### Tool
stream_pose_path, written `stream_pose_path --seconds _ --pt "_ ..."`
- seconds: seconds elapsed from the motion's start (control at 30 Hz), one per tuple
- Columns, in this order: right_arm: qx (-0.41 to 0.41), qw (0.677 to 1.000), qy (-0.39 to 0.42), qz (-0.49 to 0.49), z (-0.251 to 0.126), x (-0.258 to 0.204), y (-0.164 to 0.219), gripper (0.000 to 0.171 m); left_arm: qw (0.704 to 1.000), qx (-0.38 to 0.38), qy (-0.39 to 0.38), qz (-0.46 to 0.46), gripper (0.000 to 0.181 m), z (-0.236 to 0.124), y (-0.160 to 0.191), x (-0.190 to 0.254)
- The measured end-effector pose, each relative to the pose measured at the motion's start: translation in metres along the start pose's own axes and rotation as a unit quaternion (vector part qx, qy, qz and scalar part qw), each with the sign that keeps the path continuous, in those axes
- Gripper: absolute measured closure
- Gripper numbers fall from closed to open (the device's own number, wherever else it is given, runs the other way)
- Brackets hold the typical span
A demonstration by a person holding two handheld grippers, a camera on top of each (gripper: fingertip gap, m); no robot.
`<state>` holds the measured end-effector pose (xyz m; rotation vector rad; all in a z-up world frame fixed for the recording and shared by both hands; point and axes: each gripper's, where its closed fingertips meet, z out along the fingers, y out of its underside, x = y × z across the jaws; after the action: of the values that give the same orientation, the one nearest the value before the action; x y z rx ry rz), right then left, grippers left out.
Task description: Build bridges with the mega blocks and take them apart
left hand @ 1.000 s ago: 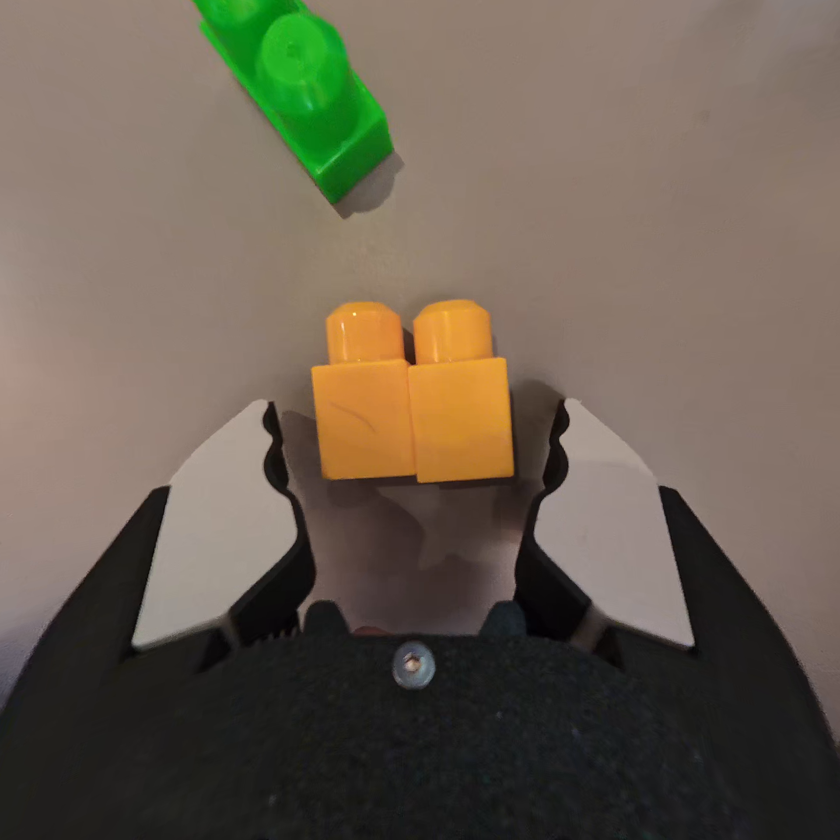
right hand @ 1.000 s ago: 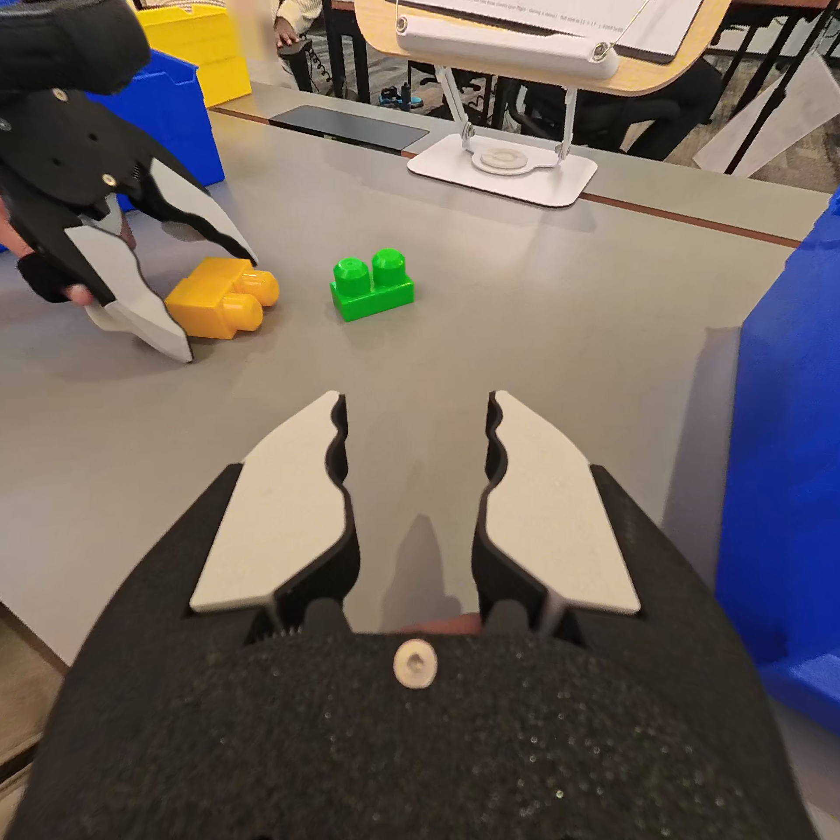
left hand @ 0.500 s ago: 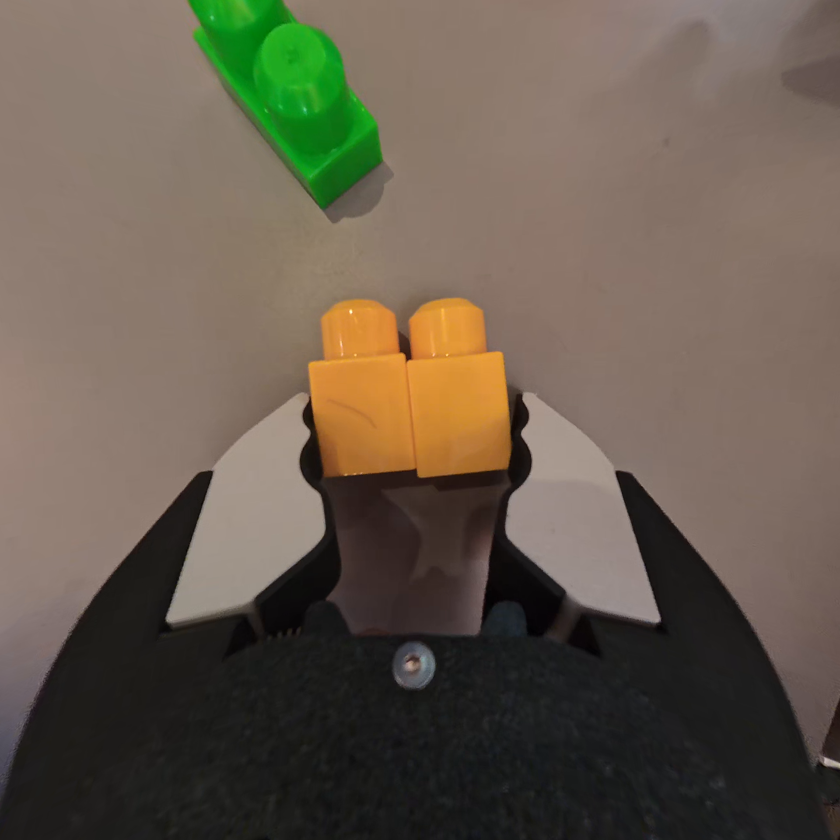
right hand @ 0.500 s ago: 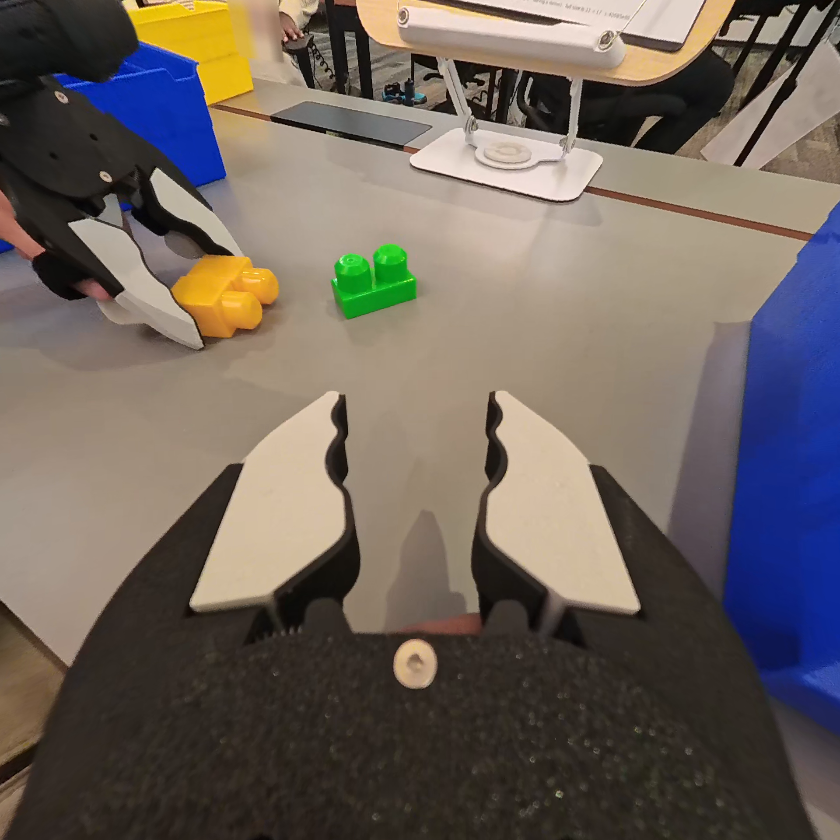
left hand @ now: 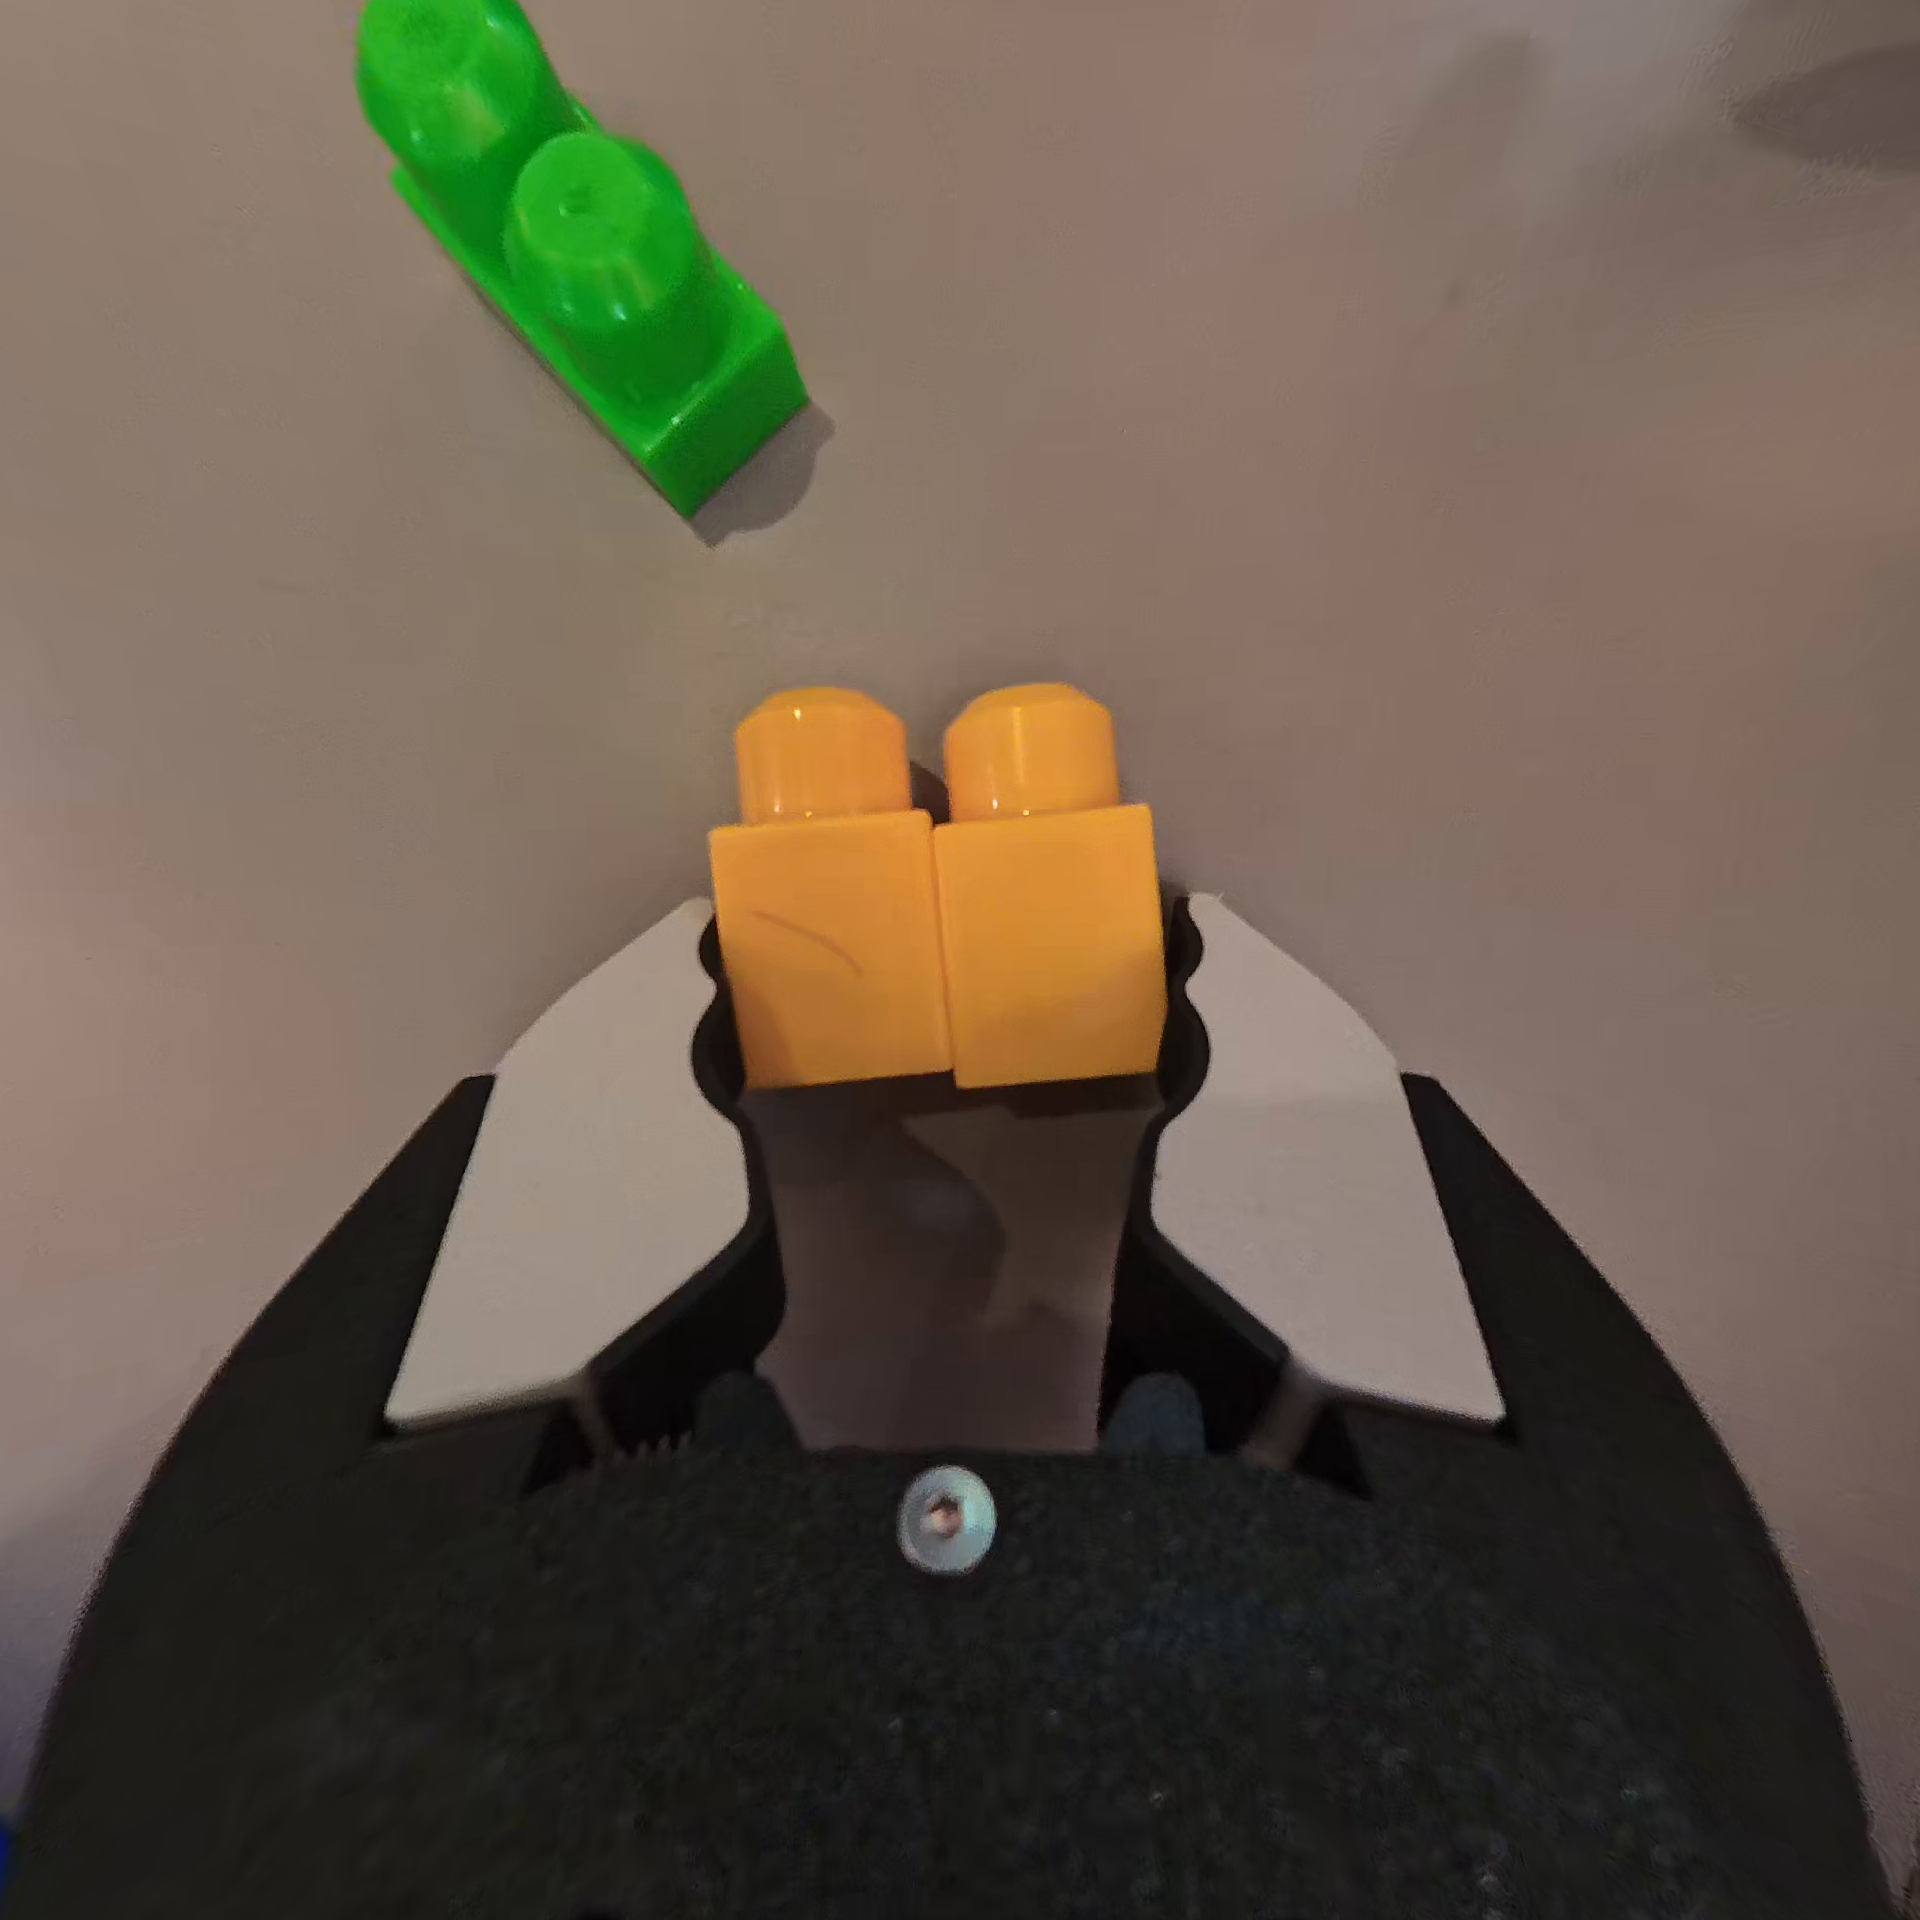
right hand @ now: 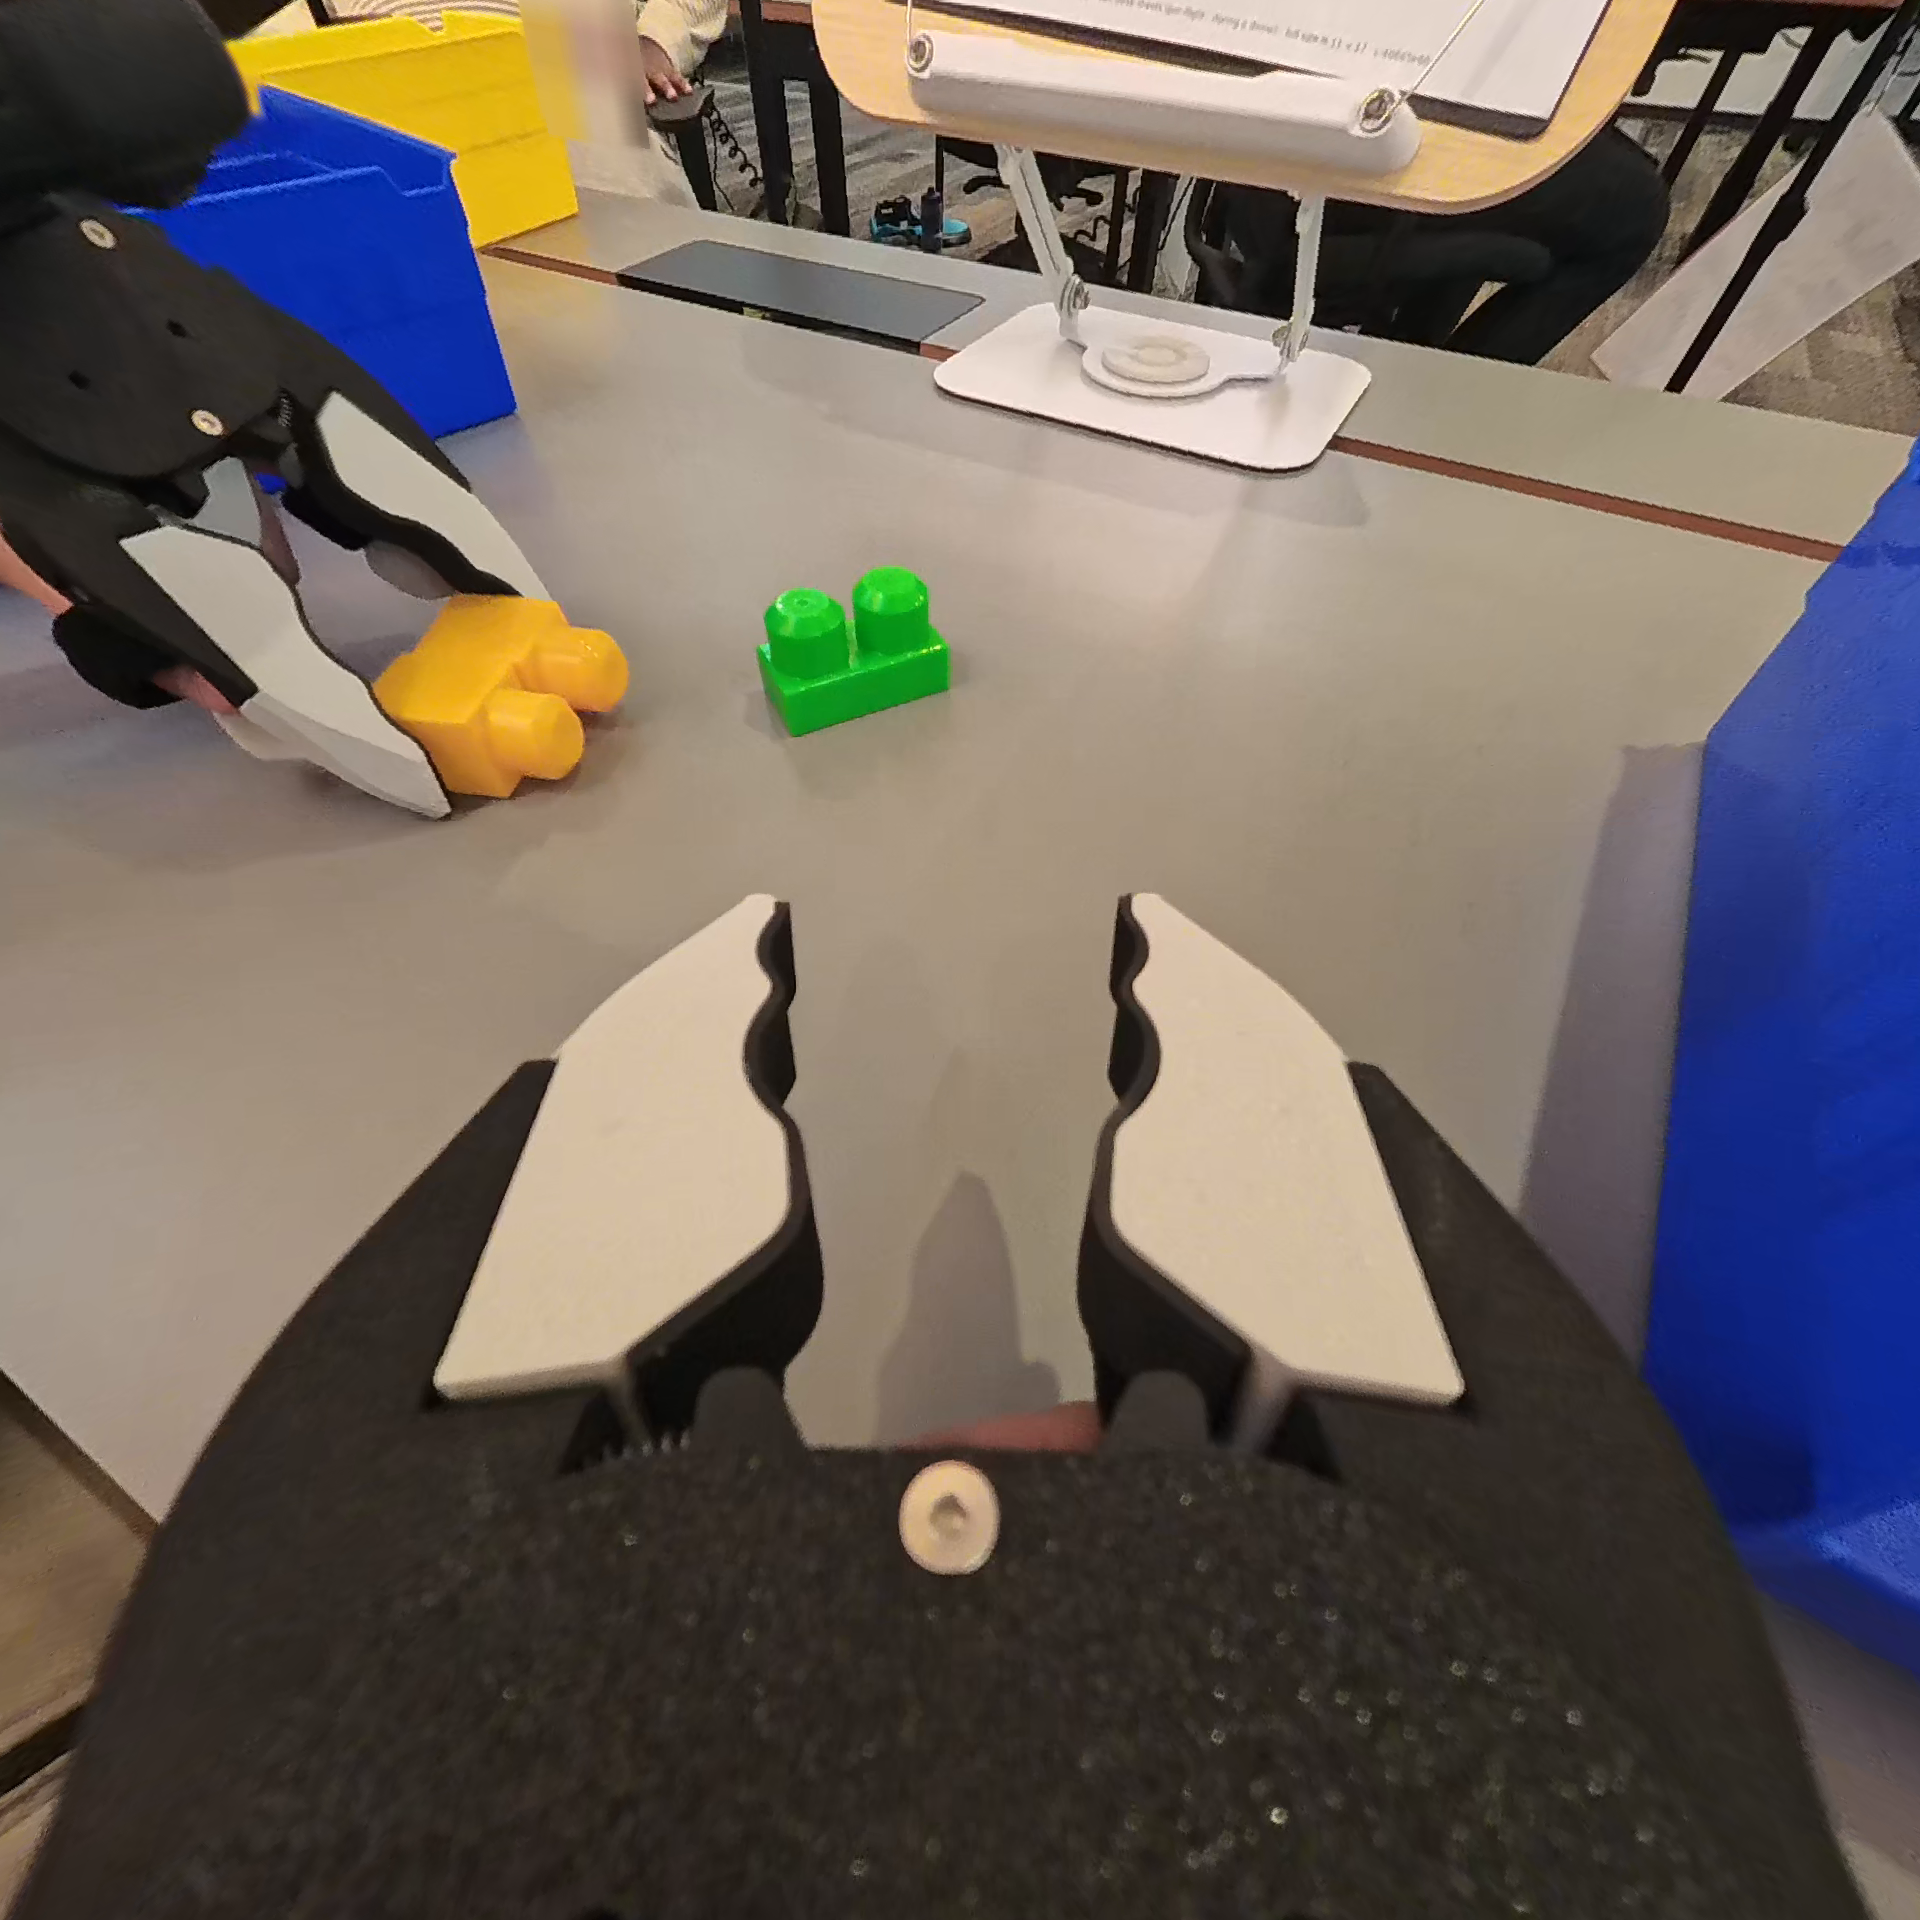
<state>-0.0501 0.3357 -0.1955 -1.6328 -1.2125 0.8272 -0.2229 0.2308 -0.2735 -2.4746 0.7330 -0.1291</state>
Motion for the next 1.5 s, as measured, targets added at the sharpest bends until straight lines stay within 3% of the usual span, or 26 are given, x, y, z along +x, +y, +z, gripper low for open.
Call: stream_pose_path --seconds 0.47,0.63,0.8,1.23,1.5 --pt "-0.002 1.000 -0.007 -0.005 0.002 -0.008 0.000 0.113 1.000 0.000 0.018 -0.023 0.100 -0.003 0.009 0.013" --pt "-0.002 1.000 -0.004 -0.004 0.001 -0.006 -0.001 0.113 1.000 0.014 0.003 -0.021 0.082 -0.005 0.011 0.013" --pt "-0.003 1.000 -0.005 -0.004 0.002 -0.006 0.000 0.113 0.999 0.043 0.002 -0.030 0.077 -0.010 0.012 0.015" --pt "-0.005 1.000 -0.006 -0.001 0.003 -0.004 0.002 0.113 0.988 0.079 -0.098 -0.094 0.093 -0.005 0.002 0.003" --pt "-0.007 1.000 -0.012 -0.001 0.003 -0.007 0.003 0.113 0.979 0.082 -0.128 -0.135 0.092 -0.009 0.009 -0.003"
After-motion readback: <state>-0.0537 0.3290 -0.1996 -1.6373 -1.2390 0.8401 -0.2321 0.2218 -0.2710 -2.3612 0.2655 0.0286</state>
